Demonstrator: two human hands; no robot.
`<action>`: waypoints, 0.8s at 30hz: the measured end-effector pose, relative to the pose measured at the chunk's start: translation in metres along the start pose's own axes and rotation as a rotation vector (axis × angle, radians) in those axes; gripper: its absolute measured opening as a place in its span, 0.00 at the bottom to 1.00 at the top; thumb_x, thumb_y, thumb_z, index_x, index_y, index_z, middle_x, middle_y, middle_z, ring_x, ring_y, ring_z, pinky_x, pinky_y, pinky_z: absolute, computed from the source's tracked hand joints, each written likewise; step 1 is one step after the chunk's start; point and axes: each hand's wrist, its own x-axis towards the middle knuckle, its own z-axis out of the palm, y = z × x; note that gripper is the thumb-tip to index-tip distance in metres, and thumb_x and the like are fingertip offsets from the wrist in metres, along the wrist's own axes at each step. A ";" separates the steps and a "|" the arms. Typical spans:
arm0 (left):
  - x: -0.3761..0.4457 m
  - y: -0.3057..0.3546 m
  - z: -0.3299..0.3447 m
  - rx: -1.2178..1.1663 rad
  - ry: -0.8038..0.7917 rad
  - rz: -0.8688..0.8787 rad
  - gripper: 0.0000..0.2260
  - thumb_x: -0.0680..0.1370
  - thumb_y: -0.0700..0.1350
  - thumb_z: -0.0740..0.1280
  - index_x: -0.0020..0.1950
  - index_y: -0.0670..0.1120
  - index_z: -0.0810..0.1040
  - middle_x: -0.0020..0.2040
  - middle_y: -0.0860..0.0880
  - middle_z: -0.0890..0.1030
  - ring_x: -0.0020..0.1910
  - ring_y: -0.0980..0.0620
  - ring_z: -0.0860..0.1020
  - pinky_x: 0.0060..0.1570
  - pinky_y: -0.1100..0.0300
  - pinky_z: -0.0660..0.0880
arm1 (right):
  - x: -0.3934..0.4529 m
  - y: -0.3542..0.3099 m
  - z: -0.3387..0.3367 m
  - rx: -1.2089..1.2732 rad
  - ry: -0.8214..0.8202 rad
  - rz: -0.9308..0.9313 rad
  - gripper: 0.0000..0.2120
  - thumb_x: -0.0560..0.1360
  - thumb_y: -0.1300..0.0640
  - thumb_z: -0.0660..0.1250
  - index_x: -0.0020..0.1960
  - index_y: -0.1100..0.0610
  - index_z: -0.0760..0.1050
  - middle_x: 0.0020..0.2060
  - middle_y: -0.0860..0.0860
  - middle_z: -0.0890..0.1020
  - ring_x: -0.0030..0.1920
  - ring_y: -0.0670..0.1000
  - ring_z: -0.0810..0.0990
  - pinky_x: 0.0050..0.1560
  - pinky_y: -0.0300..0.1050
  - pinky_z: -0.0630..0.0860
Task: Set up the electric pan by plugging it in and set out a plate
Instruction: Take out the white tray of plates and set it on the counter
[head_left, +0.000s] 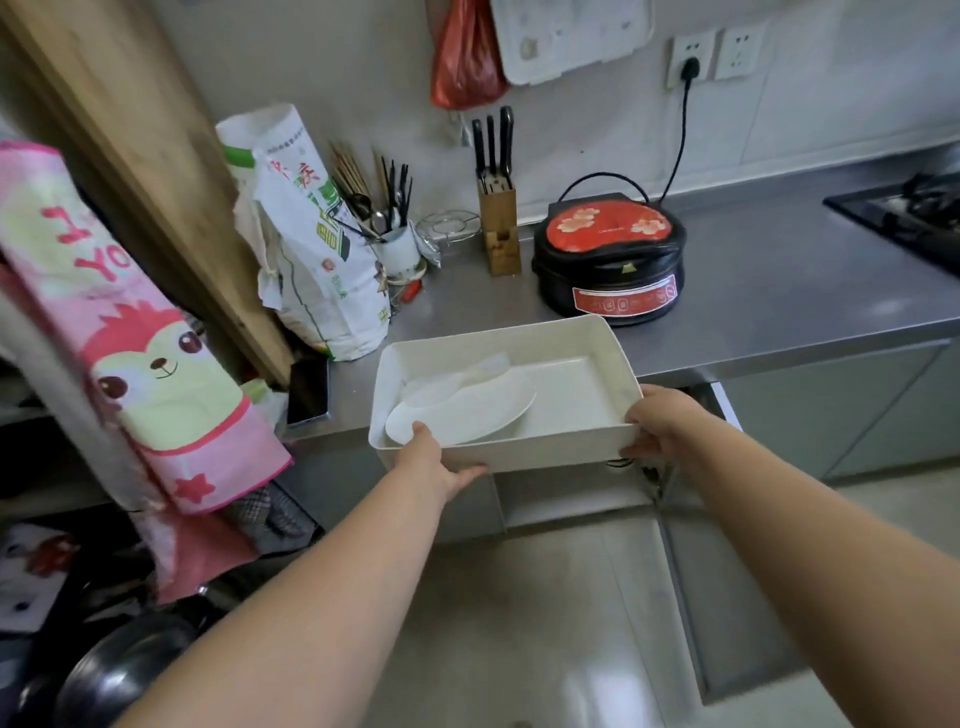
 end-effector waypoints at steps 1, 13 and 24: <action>0.006 0.010 0.006 -0.001 0.007 0.004 0.26 0.78 0.54 0.64 0.74 0.51 0.60 0.70 0.43 0.66 0.69 0.34 0.66 0.54 0.26 0.70 | 0.009 -0.010 0.007 -0.004 -0.010 -0.010 0.24 0.73 0.73 0.56 0.62 0.54 0.74 0.52 0.59 0.74 0.48 0.65 0.77 0.26 0.53 0.81; 0.139 0.098 0.100 0.101 0.122 -0.033 0.21 0.81 0.49 0.60 0.74 0.47 0.62 0.74 0.44 0.62 0.71 0.34 0.62 0.57 0.34 0.74 | 0.169 -0.095 0.070 0.006 0.003 0.016 0.28 0.75 0.74 0.53 0.67 0.53 0.74 0.62 0.59 0.75 0.58 0.67 0.75 0.44 0.58 0.80; 0.177 0.110 0.121 0.137 0.080 0.046 0.29 0.76 0.56 0.67 0.72 0.47 0.64 0.70 0.43 0.66 0.65 0.35 0.70 0.49 0.41 0.80 | 0.223 -0.104 0.087 0.042 0.035 -0.009 0.15 0.80 0.59 0.62 0.65 0.57 0.74 0.52 0.56 0.76 0.51 0.62 0.77 0.47 0.59 0.81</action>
